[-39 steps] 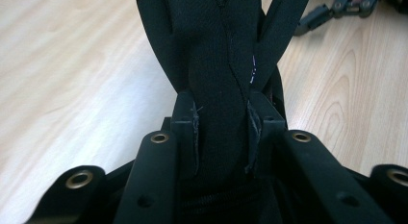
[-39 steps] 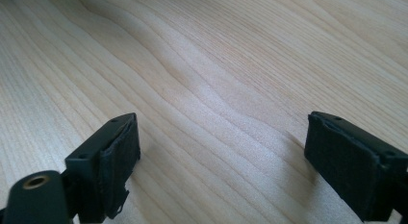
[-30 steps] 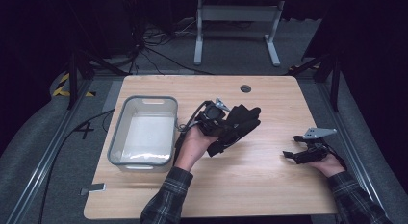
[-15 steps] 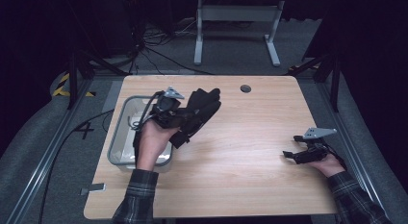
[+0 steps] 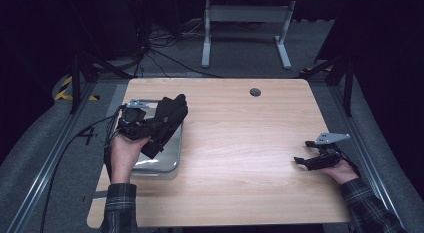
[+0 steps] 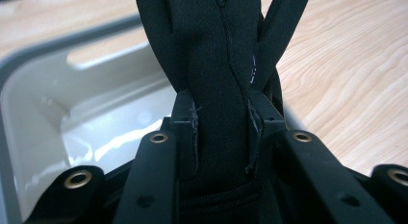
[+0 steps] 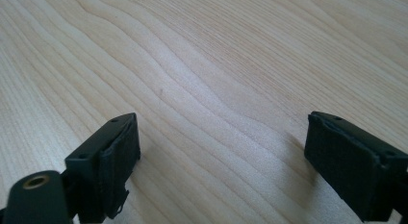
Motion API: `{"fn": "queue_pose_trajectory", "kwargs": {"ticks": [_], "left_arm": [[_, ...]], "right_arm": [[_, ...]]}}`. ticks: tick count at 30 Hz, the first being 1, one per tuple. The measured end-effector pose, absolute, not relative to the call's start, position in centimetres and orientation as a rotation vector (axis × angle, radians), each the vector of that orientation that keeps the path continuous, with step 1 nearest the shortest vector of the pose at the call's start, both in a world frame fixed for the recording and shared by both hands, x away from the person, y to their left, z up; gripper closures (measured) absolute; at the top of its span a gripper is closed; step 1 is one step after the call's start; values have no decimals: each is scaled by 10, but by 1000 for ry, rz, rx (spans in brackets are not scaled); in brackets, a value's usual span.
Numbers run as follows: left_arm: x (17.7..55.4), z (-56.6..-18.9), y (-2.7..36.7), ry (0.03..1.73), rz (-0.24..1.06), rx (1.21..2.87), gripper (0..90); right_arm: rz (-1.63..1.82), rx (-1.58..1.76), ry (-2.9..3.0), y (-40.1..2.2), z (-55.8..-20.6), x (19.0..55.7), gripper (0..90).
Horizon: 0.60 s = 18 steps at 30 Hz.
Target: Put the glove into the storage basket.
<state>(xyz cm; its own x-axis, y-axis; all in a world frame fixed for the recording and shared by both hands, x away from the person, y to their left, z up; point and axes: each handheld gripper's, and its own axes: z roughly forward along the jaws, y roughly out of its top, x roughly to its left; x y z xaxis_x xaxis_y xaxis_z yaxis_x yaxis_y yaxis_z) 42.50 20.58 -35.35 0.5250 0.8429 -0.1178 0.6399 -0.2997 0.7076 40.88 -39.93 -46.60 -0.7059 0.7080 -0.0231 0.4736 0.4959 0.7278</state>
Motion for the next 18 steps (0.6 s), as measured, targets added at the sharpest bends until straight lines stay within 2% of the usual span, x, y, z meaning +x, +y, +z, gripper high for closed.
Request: {"fn": "queue_pose_trajectory", "kwargs": {"ticks": [13, 18], "left_arm": [[436, -395, 217, 1337, 318, 2104, 687], [439, -400, 217, 1371, 307, 2109, 623]], "right_arm": [[1033, 995, 2424, -399, -466, 409, 130], [1034, 995, 2422, -399, -466, 409, 130]]}}
